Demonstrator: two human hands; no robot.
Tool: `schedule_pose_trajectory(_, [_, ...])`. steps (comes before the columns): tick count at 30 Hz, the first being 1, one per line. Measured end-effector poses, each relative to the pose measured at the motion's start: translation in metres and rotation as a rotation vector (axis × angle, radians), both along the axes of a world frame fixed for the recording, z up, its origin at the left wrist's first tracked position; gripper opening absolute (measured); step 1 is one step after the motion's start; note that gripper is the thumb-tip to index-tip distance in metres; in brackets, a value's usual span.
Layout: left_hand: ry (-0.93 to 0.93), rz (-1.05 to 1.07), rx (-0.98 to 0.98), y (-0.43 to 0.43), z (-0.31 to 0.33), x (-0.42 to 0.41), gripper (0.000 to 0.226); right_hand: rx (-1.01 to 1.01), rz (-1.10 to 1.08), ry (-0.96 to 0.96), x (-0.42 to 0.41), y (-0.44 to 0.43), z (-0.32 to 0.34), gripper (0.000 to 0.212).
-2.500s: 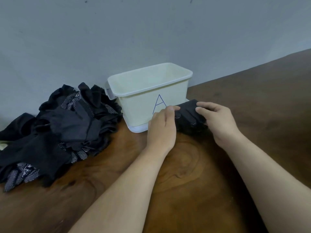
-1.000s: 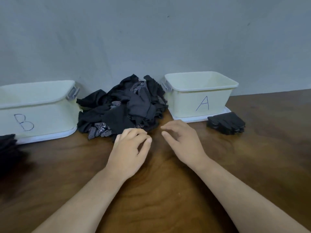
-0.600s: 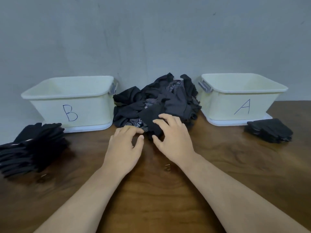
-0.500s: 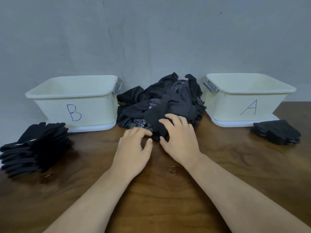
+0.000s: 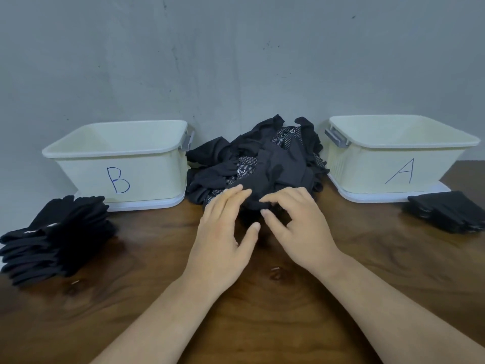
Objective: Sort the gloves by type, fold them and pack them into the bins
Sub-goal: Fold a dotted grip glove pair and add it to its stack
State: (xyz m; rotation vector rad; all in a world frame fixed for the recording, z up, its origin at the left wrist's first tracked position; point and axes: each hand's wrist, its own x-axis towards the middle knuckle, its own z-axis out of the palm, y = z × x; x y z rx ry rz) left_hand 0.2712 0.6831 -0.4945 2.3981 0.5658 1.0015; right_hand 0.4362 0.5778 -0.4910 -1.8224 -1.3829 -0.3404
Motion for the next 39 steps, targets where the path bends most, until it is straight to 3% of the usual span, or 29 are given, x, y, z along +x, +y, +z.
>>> schedule_pose_trajectory(3, [-0.028, 0.008, 0.040, -0.007, 0.001, 0.002, 0.048, 0.057, 0.120, 0.174, -0.006, -0.009, 0.014, 0.011])
schedule_pose_trajectory(5, [-0.081, 0.023, -0.033, -0.014, 0.002, 0.002, 0.037, 0.086, 0.223, 0.390, -0.013, -0.012, 0.024, 0.005])
schedule_pose_trajectory(9, [-0.188, -0.060, -0.338, -0.028, 0.013, 0.000, 0.010, 0.180, 0.281, 0.642, -0.015, -0.015, 0.036, 0.009])
schedule_pose_trajectory(13, [-0.310, -0.174, -0.675, -0.033, 0.025, -0.002, 0.018, 0.256, 0.340, 1.005, -0.007, -0.014, 0.039, 0.029])
schedule_pose_trajectory(16, [-0.299, -0.126, -0.826, -0.025, 0.026, -0.002, 0.016, 0.172, 0.307, 1.167, 0.003, -0.008, 0.030, 0.022])
schedule_pose_trajectory(18, [-0.203, 0.001, -0.815, -0.014, 0.019, -0.001, 0.014, 0.108, 0.166, 1.122, 0.014, -0.006, 0.022, 0.015])
schedule_pose_trajectory(20, [-0.138, 0.098, -0.817, -0.003, 0.013, -0.001, 0.015, 0.009, -0.039, 0.941, 0.025, -0.008, 0.016, 0.012])
schedule_pose_trajectory(22, [-0.089, 0.128, -0.785, 0.002, 0.010, -0.001, 0.019, -0.142, -0.251, 0.573, 0.037, -0.012, 0.009, 0.011])
schedule_pose_trajectory(24, [-0.013, 0.158, -0.596, 0.006, 0.006, -0.002, 0.014, -0.227, -0.358, 0.204, 0.042, -0.013, 0.002, 0.009])
schedule_pose_trajectory(25, [0.027, 0.167, -0.465, 0.006, 0.005, -0.003, 0.009, -0.196, -0.327, 0.119, 0.044, -0.013, 0.000, 0.011])
schedule_pose_trajectory(28, [0.129, 0.053, -0.086, -0.001, 0.002, -0.003, 0.007, -0.099, -0.022, 0.063, 0.048, -0.014, -0.003, 0.029])
schedule_pose_trajectory(31, [0.319, -0.063, 0.140, -0.013, 0.000, 0.000, 0.029, -0.287, 0.209, -0.047, 0.049, -0.017, -0.005, 0.038])
schedule_pose_trajectory(34, [0.428, -0.047, 0.233, -0.015, -0.003, 0.000, 0.045, -0.399, 0.213, -0.091, 0.042, -0.022, -0.005, 0.037])
schedule_pose_trajectory(39, [0.434, 0.074, 0.233, -0.008, -0.002, -0.004, 0.050, -0.404, 0.121, -0.064, 0.010, -0.051, 0.012, 0.046])
